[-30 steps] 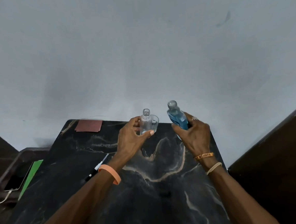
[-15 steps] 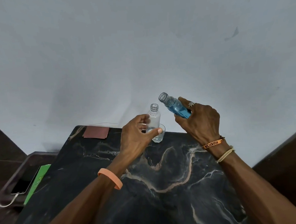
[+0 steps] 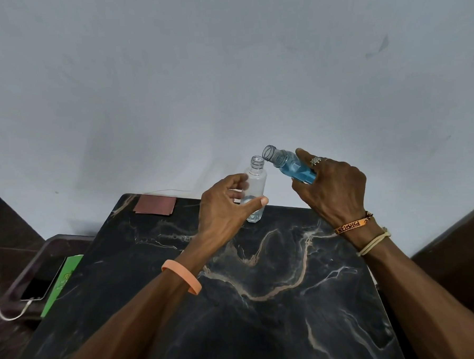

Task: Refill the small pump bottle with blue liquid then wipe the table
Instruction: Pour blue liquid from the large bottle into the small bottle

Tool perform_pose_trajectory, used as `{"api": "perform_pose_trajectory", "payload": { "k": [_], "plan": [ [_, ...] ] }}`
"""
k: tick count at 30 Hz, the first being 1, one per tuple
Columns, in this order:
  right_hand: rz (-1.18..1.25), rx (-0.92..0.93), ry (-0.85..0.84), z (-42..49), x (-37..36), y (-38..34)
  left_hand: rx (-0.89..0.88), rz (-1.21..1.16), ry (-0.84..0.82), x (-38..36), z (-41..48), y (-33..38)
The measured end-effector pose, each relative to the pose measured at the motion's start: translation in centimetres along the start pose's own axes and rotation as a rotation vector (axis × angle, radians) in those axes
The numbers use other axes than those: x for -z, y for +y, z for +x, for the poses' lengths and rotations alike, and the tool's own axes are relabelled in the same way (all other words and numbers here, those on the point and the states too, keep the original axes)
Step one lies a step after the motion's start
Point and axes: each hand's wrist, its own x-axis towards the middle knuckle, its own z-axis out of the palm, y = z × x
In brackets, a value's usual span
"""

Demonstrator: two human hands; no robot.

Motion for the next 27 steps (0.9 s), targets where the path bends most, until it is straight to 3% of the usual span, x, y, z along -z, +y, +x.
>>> {"api": "perform_pose_trajectory", "payload": {
  "k": [27],
  "plan": [
    [-0.137,0.09,0.012,-0.14,0.82,0.39,-0.001,-0.024,-0.004,0.02,-0.63,-0.37]
  ]
}}
